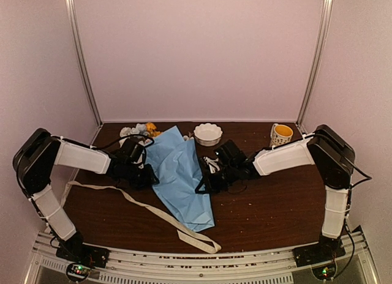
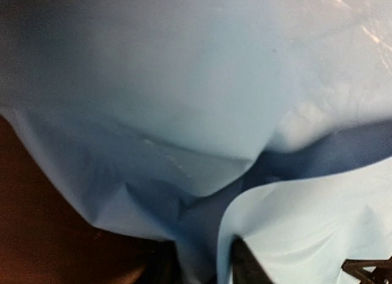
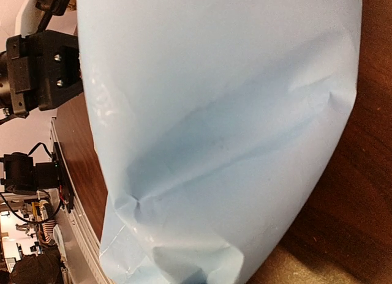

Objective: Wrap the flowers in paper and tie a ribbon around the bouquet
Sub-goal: Pass from the right arm to the left, then pick up the right side of the ribbon from the corner of the board.

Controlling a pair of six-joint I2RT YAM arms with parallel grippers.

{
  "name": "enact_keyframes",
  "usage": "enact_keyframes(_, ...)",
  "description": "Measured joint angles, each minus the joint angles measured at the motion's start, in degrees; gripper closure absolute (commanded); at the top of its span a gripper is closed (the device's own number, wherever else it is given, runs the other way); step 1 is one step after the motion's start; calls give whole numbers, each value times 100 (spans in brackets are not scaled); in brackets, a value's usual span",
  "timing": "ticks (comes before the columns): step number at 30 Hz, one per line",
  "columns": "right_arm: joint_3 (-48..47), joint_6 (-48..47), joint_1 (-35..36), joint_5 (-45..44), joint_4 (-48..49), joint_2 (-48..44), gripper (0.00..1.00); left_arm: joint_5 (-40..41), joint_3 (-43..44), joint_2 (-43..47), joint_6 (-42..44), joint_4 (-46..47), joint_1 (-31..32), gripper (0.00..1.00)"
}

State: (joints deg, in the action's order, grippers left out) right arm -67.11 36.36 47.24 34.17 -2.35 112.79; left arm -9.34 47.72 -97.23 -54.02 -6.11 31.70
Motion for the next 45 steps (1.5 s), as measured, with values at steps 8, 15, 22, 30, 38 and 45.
enact_keyframes(8,-245,-317,9,-101,-385,-11,66,-74,-85,-55,-98,68,0,100)
enact_keyframes(15,-35,-1204,44,-785,-1456,-1049,56,-72,-90,-52,-98,72,0,100)
enact_keyframes(22,933,-2039,1054,-1434,-1947,-2645,34,-61,-85,-52,-85,57,0,100)
enact_keyframes(30,1655,-2288,2369,-1550,-2081,-2514,35,39,-17,-15,-17,-157,0,100)
enact_keyframes(38,1797,-2245,2376,-1663,-1862,-2356,33,81,-17,153,-20,-293,0,100)
enact_keyframes(45,1794,-2286,2551,-1718,-1703,-2159,38,85,-17,155,-24,-302,0,100)
